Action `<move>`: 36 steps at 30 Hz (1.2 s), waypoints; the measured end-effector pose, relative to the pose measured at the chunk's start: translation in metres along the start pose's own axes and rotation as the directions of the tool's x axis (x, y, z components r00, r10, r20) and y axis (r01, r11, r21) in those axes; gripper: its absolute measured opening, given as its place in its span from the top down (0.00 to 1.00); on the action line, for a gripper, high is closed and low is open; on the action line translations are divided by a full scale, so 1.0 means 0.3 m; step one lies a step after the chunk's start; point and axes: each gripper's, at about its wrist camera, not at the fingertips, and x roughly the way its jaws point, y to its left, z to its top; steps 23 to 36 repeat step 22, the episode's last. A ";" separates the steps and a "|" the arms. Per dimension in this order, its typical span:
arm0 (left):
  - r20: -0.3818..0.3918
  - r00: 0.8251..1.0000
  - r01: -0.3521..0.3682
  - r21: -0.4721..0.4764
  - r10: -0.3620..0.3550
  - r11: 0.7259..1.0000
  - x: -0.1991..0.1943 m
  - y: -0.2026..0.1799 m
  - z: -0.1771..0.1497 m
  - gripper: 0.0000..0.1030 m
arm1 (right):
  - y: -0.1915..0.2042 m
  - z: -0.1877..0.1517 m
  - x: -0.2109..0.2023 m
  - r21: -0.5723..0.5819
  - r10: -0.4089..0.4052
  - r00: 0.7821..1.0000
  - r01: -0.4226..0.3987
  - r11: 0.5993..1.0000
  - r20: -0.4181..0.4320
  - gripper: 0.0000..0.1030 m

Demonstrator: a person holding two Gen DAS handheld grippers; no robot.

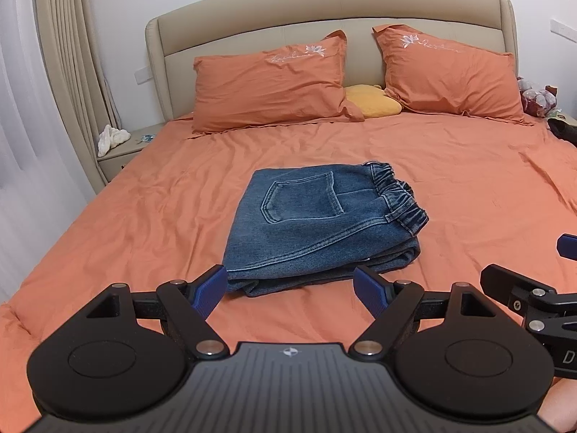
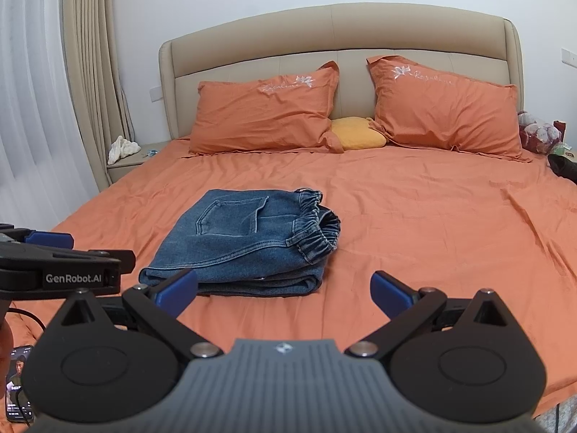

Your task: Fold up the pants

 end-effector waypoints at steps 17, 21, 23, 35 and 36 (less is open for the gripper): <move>0.038 0.999 -0.006 -0.011 0.006 1.000 -0.017 0.028 0.012 0.10 | 0.001 -0.002 0.005 0.015 -0.019 1.000 0.020 1.000 -0.016 0.05; 0.042 0.999 -0.006 -0.003 0.006 1.000 -0.020 0.029 0.009 0.10 | -0.003 -0.003 0.006 0.020 -0.020 1.000 0.020 1.000 -0.018 0.05; 0.041 0.999 -0.004 -0.001 0.004 1.000 -0.019 0.030 0.009 0.10 | -0.004 -0.003 0.006 0.021 -0.020 1.000 0.020 1.000 -0.018 0.05; 0.041 0.999 -0.004 -0.001 0.004 1.000 -0.019 0.030 0.009 0.10 | -0.004 -0.003 0.006 0.021 -0.020 1.000 0.020 1.000 -0.018 0.05; 0.041 0.999 -0.004 -0.001 0.004 1.000 -0.019 0.030 0.009 0.10 | -0.004 -0.003 0.006 0.021 -0.020 1.000 0.020 1.000 -0.018 0.05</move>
